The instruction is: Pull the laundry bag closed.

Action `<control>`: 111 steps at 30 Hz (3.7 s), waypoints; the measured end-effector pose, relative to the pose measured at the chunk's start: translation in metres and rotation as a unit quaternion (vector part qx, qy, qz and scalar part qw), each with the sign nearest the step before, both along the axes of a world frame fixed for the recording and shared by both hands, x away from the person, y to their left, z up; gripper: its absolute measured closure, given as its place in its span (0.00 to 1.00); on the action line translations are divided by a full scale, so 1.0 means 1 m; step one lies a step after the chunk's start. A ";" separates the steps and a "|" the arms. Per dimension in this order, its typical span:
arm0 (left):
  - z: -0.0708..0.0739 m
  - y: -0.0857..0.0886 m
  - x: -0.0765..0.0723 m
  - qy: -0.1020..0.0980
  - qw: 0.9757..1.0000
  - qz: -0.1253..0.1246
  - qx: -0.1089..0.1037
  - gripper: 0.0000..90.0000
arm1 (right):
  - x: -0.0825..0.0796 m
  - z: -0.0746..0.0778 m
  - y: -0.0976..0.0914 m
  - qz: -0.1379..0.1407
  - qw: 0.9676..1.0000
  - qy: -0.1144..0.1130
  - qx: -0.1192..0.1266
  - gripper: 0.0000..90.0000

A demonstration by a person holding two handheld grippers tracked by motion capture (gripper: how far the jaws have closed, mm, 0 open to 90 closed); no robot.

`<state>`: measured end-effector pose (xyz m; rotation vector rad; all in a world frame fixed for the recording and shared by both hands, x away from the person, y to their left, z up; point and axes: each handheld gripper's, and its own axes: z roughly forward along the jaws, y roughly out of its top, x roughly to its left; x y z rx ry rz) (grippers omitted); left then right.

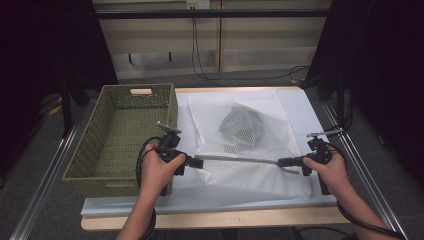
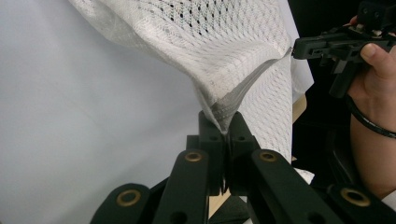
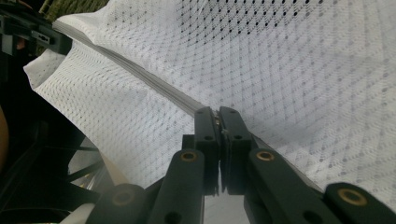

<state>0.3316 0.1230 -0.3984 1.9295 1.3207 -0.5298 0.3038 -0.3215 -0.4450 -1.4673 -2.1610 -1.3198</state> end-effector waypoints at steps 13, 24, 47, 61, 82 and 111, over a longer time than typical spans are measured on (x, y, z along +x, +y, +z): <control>0.002 0.001 -0.001 0.000 1.000 0.005 0.001 0.98 | -0.001 0.000 -0.007 -0.007 1.000 0.001 0.000 0.98; 0.002 0.002 -0.001 -0.003 1.000 0.005 0.006 0.98 | -0.002 -0.003 -0.011 -0.008 1.000 0.003 -0.008 0.98; 0.002 0.003 0.000 0.001 1.000 0.006 0.004 0.98 | -0.002 -0.001 -0.018 -0.010 1.000 0.008 -0.015 0.98; 0.002 0.004 0.000 0.001 1.000 0.005 0.007 0.98 | -0.005 0.000 -0.025 -0.018 1.000 0.010 -0.011 0.98; 0.001 0.003 0.000 0.005 1.000 0.009 0.003 0.98 | -0.009 -0.001 -0.038 -0.027 1.000 0.012 -0.009 0.98; 0.004 0.003 -0.001 0.003 1.000 0.005 0.003 0.98 | -0.011 0.001 -0.051 -0.038 0.999 0.009 0.004 0.98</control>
